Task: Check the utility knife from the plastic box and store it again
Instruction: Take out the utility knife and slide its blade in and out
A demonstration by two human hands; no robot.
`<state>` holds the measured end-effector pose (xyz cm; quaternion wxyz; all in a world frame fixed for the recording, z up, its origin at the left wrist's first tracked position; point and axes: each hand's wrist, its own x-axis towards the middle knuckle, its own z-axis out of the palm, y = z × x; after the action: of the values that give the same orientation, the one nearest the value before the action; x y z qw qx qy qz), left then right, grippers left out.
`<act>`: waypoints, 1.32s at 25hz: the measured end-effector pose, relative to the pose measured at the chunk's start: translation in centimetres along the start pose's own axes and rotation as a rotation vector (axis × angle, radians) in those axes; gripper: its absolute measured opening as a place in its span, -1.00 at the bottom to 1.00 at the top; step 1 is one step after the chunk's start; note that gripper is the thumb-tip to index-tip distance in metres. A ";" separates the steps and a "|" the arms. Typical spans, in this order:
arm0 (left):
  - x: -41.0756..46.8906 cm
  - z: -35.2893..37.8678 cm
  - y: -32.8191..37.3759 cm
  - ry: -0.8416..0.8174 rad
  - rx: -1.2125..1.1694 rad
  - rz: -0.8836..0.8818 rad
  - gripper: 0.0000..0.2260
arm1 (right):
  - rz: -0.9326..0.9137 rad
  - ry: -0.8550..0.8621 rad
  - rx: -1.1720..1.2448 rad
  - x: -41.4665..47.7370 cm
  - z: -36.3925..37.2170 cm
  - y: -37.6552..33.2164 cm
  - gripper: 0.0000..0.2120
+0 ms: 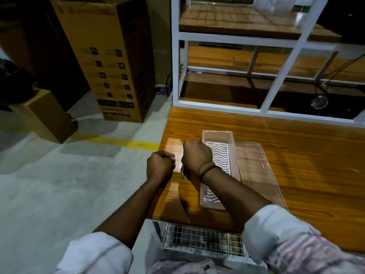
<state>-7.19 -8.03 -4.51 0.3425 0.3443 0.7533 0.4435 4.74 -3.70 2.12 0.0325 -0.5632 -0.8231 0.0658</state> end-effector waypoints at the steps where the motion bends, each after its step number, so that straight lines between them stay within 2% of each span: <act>1: -0.1 0.0 0.0 0.003 -0.010 -0.005 -0.87 | -0.040 -0.011 -0.087 0.7 0.1 -0.2 -0.83; 6: -0.2 0.1 -0.1 -0.005 0.013 0.000 -0.89 | -0.288 -0.206 -0.462 4.5 -0.1 0.2 -0.73; 11: -0.1 -0.2 -0.3 -0.025 0.012 0.018 -0.87 | -0.494 -0.272 -0.551 6.0 -0.2 1.0 -0.60; 13: 0.1 -0.3 -0.3 -0.027 0.000 0.008 -0.87 | -0.543 -0.260 -0.567 6.2 -0.2 1.5 -0.61; 16: 0.4 0.1 -0.1 -0.009 -0.019 -0.010 -0.87 | -0.577 -0.241 -0.571 6.5 -0.2 2.1 -0.70; 24: -0.1 0.2 0.3 0.063 -0.111 0.003 -0.85 | -0.614 -0.254 -0.525 6.7 0.5 2.7 -0.76; 33: -0.4 0.5 0.7 0.079 -0.147 -0.022 -0.84 | -0.644 -0.285 -0.533 6.4 0.1 2.9 -0.75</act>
<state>-6.44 -7.86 -3.97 0.3417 0.2923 0.7353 0.5071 5.07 3.27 1.42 -0.2089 -0.2521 -0.9410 -0.0854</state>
